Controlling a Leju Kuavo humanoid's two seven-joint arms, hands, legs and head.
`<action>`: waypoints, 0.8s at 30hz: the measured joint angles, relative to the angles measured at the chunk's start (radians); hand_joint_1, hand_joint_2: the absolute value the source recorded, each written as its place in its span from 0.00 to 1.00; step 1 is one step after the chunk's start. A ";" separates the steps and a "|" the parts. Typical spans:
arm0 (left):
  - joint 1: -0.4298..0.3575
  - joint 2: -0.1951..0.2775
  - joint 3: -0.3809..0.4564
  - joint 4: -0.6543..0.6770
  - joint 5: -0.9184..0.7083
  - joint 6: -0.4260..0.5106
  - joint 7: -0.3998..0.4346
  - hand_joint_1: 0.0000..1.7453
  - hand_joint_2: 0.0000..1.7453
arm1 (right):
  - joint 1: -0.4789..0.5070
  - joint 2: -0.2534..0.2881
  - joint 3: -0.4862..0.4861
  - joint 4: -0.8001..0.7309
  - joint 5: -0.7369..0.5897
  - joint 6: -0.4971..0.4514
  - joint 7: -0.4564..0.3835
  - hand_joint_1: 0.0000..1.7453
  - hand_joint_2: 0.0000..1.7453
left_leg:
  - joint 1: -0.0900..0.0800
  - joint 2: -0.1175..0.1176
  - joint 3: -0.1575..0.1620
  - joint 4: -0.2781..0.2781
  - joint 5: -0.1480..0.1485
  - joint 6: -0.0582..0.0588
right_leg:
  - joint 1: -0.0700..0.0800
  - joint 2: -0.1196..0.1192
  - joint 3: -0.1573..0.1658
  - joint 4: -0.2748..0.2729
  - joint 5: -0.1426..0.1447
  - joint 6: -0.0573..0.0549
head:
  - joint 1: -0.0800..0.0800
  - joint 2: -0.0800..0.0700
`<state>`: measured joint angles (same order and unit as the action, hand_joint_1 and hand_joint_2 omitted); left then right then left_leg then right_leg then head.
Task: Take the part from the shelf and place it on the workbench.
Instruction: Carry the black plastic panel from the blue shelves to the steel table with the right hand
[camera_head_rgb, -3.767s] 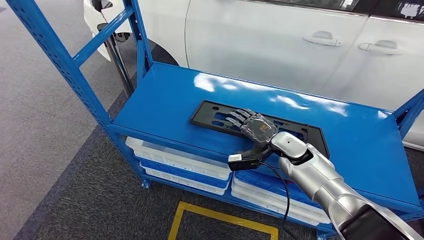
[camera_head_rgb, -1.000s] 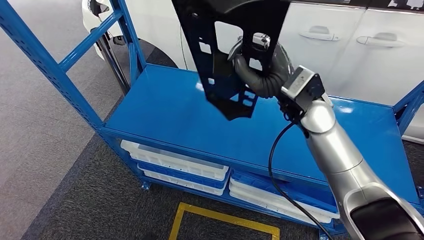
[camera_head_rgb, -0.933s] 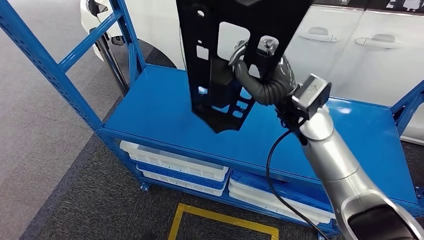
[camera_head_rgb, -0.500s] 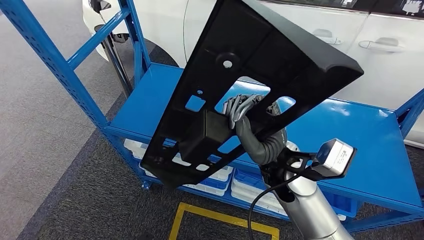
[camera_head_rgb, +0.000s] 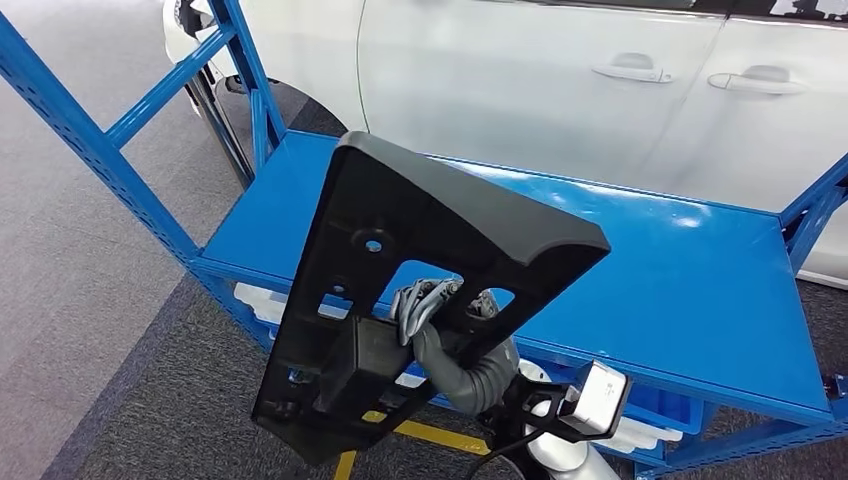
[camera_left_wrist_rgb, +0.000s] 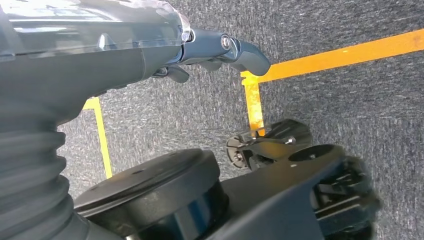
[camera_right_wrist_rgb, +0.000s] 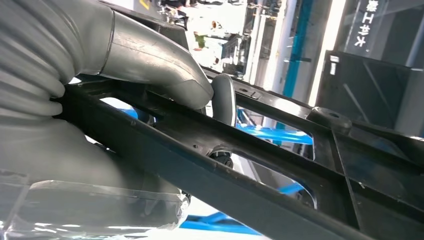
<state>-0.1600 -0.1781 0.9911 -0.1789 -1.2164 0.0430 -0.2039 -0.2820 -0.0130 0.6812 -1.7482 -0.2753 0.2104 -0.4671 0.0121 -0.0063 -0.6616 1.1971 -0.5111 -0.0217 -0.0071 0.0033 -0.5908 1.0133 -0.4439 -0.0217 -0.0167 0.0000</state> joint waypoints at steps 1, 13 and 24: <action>-0.001 0.000 0.000 0.000 0.000 0.002 -0.001 0.00 1.00 | 0.002 0.004 0.004 0.002 0.001 -0.003 0.004 0.76 1.00 | -0.002 0.000 0.039 -0.077 0.029 0.006 | 0.002 0.001 0.001 0.000 0.000 0.001 | 0.000 0.000; 0.000 0.000 0.001 0.000 0.002 0.057 0.012 0.00 1.00 | 0.050 0.028 0.073 0.096 0.055 0.001 -0.014 0.78 1.00 | -0.001 0.005 0.094 -0.210 0.077 0.043 | -0.002 0.000 -0.128 0.283 -0.134 0.048 | 0.000 0.000; -0.001 -0.002 0.007 0.000 0.018 0.052 0.033 0.00 1.00 | 0.049 0.052 0.089 0.129 0.063 -0.004 -0.001 0.78 1.00 | -0.004 0.001 0.085 -0.180 0.058 0.018 | -0.004 -0.002 0.005 0.013 -0.009 0.024 | 0.000 0.000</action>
<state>-0.1608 -0.1801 0.9982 -0.1793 -1.1983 0.0951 -0.1704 -0.2331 0.0385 0.7702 -1.6196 -0.2119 0.2063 -0.4680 0.0083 -0.0054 -0.5763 1.0169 -0.4534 -0.0038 -0.0116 0.0015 -0.5854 1.0266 -0.4532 0.0028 -0.0164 0.0000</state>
